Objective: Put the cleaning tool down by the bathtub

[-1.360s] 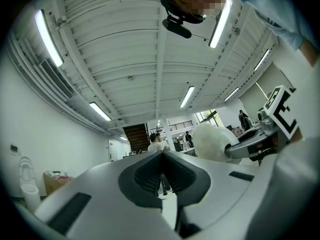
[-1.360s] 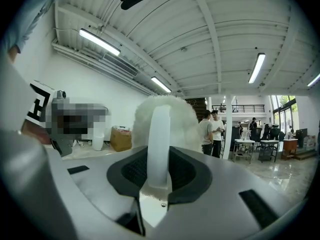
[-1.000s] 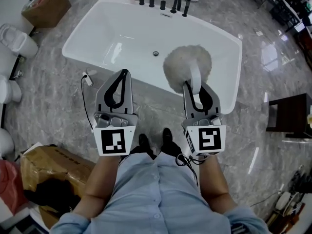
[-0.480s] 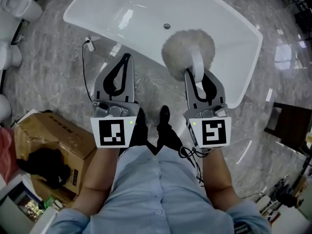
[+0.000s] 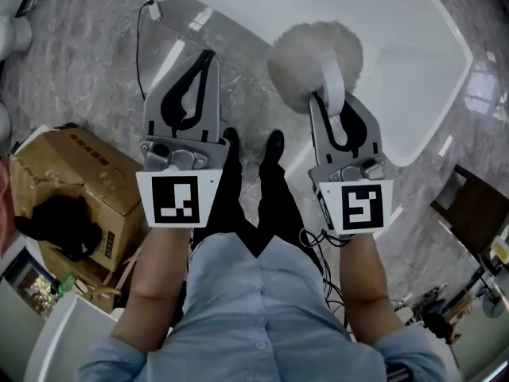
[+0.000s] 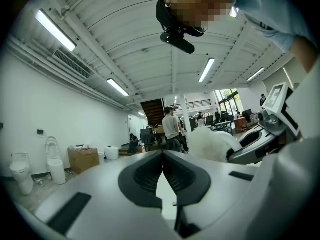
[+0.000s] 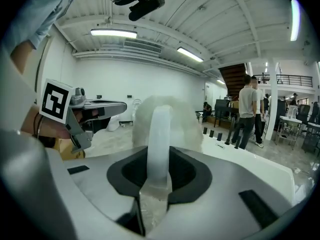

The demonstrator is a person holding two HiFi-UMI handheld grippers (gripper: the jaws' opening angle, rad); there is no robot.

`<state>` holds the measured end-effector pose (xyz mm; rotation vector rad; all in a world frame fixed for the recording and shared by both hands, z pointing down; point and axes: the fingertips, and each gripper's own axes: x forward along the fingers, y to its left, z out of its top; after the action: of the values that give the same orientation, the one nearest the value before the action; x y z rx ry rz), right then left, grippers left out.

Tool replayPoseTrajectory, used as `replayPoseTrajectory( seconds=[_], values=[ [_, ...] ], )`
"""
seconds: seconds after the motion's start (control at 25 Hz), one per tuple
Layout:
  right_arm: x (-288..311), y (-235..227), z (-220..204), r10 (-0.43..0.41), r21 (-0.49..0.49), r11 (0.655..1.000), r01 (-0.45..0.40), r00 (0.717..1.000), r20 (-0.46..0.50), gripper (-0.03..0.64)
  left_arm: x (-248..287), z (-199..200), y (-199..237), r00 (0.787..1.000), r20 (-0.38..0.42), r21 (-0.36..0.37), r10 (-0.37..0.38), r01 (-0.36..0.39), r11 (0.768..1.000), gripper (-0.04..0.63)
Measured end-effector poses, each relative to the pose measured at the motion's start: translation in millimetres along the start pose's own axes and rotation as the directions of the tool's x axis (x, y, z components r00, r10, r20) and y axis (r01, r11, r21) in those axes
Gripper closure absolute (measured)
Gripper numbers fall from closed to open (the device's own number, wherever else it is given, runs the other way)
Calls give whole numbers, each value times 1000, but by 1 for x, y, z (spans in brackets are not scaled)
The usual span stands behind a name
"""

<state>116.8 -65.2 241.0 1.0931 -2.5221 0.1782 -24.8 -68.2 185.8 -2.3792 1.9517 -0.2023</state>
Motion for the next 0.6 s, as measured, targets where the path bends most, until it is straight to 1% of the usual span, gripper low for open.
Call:
replayPoseTrajectory(
  seconds=[0.2, 0.4, 0.6],
  values=[
    [28, 10, -34, 43, -11, 999, -43, 999, -31, 518, 1, -42, 8, 999, -28, -12, 24, -24, 1000, 580],
    [57, 22, -73, 93, -19, 995, -95, 993, -73, 518, 2, -94, 14, 997, -69, -29, 32, -34, 999, 580],
    [86, 39, -110, 136, -21, 990, -138, 987, -87, 518, 4, -142, 18, 996, -74, -47, 46, -50, 998, 580]
  ],
)
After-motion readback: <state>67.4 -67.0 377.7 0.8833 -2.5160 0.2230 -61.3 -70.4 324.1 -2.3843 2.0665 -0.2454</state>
